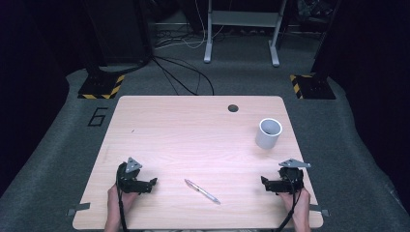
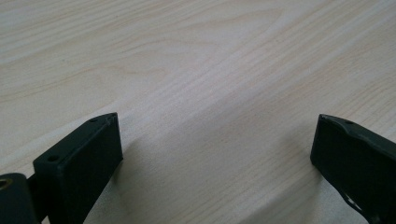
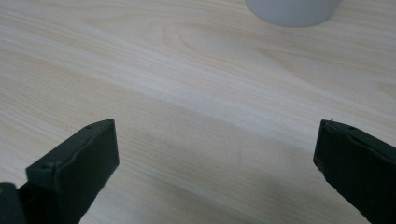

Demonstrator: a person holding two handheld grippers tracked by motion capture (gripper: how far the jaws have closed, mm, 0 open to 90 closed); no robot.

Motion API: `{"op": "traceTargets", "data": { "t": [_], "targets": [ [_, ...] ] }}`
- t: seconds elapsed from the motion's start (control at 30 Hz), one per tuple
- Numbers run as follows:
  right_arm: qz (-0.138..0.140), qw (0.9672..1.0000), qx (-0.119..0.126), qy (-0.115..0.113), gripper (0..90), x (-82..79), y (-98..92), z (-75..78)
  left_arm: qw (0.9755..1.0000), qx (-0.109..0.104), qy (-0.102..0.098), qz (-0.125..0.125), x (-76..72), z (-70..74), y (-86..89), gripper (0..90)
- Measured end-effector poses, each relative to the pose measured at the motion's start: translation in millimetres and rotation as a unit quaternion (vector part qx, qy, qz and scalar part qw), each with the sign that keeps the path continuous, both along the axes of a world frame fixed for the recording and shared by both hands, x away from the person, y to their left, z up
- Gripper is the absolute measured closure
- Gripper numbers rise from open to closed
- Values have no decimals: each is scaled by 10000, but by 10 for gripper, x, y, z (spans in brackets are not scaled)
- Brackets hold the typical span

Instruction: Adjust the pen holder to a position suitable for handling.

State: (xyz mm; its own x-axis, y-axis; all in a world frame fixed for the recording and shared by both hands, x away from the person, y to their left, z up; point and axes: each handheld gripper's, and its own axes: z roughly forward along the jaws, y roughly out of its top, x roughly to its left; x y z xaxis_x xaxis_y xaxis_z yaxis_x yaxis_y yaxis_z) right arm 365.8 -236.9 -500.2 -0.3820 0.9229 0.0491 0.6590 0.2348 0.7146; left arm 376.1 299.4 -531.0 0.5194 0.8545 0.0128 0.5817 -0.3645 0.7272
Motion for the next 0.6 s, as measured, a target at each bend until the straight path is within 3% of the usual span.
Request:
{"op": "traceTargets", "data": {
  "t": [0.6],
  "targets": [
    [32,10000,45,-42,0,233,-47,275,10000,2,-1,0,0,0,0,23]
  ]
}}
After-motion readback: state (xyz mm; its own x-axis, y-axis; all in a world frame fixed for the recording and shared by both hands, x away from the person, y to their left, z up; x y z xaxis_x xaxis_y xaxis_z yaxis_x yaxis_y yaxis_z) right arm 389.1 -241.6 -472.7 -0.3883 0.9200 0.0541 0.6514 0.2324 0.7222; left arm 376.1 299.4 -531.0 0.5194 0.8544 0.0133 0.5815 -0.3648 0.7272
